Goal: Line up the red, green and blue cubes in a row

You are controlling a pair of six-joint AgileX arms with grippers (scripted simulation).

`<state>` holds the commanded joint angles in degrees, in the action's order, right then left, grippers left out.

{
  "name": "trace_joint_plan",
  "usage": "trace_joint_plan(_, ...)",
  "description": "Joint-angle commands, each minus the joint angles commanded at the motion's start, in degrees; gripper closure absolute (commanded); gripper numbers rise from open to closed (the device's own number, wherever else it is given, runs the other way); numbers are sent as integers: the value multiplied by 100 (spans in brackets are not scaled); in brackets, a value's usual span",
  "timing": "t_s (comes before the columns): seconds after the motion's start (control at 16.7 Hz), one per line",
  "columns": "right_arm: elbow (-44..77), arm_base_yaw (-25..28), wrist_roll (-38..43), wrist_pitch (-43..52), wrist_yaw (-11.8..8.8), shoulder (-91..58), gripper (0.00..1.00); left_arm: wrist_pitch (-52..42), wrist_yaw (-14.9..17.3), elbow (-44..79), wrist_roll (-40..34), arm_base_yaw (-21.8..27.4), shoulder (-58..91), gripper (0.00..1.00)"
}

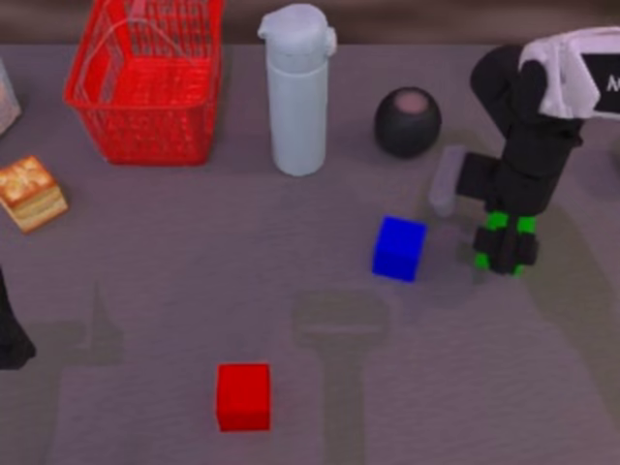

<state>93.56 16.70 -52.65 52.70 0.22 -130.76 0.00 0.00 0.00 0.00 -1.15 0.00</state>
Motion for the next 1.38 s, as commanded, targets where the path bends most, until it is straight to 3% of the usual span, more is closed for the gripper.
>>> trace_joint_plan(0.48, 801, 48, -13, 1264, -5, 441, 100, 0, 0, 0, 0, 0, 0, 0)
trace_joint_plan(0.84, 809, 108, 34, 1303, -6, 473, 100, 0, 0, 0, 0, 0, 0, 0)
trace_joint_plan(1.08, 586, 918, 404, 1293, -11, 686, 100, 0, 0, 0, 0, 0, 0, 0)
trace_joint_plan(1.38, 95, 2588, 1115, 1280, -30, 1111, 100, 0, 0, 0, 0, 0, 0, 0)
